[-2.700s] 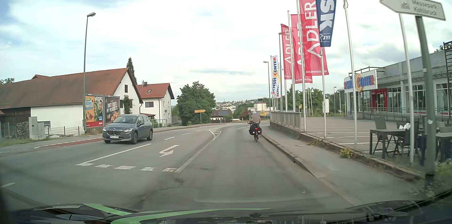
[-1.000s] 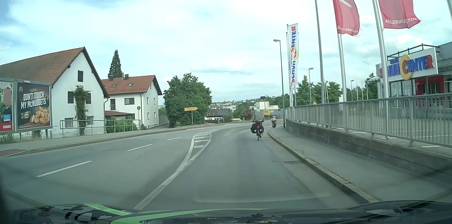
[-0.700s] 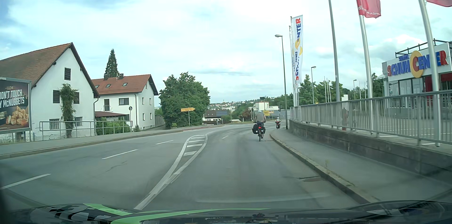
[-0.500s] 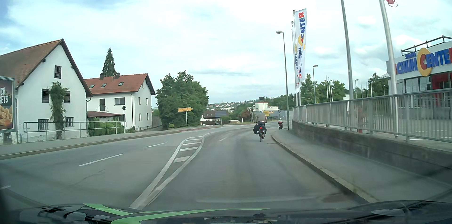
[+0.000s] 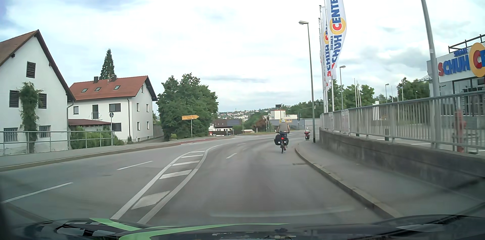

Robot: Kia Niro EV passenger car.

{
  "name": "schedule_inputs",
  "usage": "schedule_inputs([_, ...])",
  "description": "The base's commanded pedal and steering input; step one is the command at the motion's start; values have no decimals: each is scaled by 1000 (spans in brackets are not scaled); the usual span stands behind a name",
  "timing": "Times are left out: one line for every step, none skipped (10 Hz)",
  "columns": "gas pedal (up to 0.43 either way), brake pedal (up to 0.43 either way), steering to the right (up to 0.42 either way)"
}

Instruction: Follow the waypoints while adhering to traffic rules and regulations

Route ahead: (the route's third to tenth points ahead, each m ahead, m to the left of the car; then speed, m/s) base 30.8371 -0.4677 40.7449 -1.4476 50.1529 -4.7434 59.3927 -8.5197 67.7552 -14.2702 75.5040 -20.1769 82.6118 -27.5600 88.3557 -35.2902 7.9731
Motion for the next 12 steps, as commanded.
schedule_inputs([67,0,12])
schedule_inputs([67,0,12])
schedule_inputs([67,0,11])
schedule_inputs([59,0,11])
schedule_inputs([47,0,12])
schedule_inputs([47,0,11])
schedule_inputs([47,0,11])
schedule_inputs([47,0,12])
schedule_inputs([47,0,12])
schedule_inputs([47,0,13])
schedule_inputs([39,0,13])
schedule_inputs([39,0,15])
